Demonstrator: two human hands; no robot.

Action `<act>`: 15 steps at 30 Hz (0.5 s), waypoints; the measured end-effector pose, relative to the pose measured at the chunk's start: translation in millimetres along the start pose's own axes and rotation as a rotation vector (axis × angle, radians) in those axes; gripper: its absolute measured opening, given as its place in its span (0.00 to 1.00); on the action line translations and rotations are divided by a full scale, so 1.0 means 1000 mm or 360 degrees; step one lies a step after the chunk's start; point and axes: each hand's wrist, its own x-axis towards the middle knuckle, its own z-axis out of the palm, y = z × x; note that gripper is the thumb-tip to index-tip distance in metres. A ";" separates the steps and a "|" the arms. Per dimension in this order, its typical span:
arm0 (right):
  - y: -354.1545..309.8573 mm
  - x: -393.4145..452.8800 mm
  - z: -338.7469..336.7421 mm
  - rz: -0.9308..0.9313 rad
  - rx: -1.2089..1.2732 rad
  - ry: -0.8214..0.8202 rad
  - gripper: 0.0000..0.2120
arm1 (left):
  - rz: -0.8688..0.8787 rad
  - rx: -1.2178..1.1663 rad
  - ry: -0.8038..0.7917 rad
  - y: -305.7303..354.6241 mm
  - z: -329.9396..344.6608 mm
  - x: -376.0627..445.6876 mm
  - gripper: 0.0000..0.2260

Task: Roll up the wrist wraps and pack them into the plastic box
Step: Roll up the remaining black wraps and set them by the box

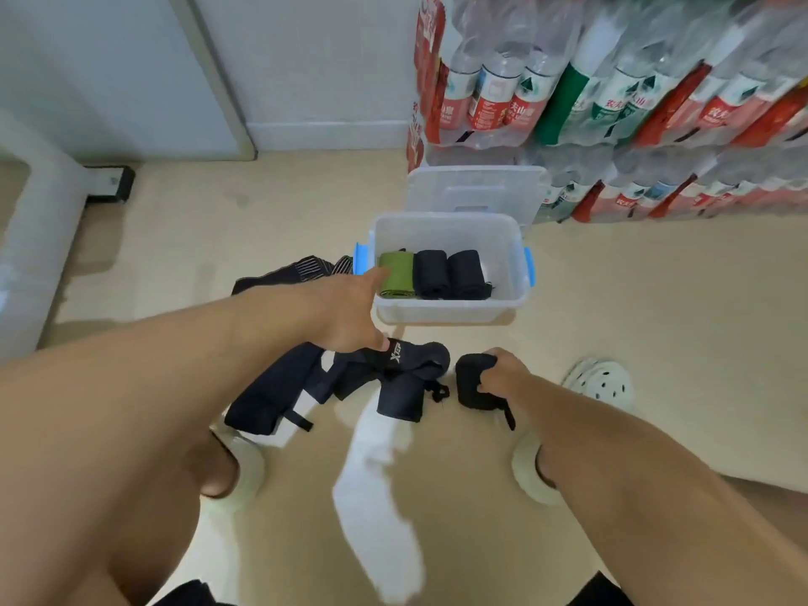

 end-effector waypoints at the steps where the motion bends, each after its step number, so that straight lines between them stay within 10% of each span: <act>1: -0.001 0.007 -0.002 0.0012 0.0167 0.0027 0.28 | -0.0027 0.0003 -0.0013 -0.003 0.001 0.002 0.45; 15: -0.019 0.024 0.037 0.0136 0.1102 0.0351 0.18 | -0.0154 -0.0074 -0.0054 -0.013 -0.002 0.004 0.43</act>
